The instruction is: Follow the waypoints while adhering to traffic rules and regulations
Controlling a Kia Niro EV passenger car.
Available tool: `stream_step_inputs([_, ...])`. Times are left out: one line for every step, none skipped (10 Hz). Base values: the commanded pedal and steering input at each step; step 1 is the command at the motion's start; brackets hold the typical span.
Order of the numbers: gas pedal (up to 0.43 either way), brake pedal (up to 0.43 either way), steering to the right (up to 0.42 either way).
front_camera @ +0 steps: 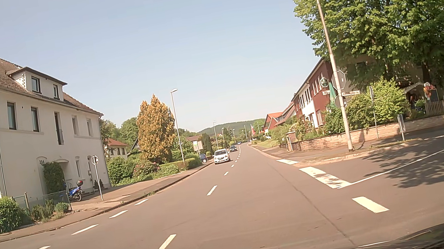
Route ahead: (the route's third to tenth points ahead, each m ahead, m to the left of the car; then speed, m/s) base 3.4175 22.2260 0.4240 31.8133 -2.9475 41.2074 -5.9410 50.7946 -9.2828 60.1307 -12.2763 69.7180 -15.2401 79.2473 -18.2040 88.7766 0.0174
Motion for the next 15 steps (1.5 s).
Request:
stream_step_inputs([0.000,0.250,-0.057])
stream_step_inputs([0.000,0.250,-0.057])
stream_step_inputs([0.000,0.256,-0.057])
stream_step_inputs([0.000,0.250,-0.057])
stream_step_inputs([0.000,0.250,-0.057])
stream_step_inputs([0.000,0.250,-0.057])
stream_step_inputs([0.000,0.250,-0.057])
stream_step_inputs([0.000,0.250,-0.057])
stream_step_inputs([0.000,0.250,-0.057])
stream_step_inputs([0.000,0.250,-0.057])
stream_step_inputs([0.000,0.256,-0.057])
stream_step_inputs([0.000,0.256,-0.057])
stream_step_inputs([0.000,0.250,-0.057])
stream_step_inputs([0.000,0.256,-0.057])
stream_step_inputs([0.000,0.256,-0.057])
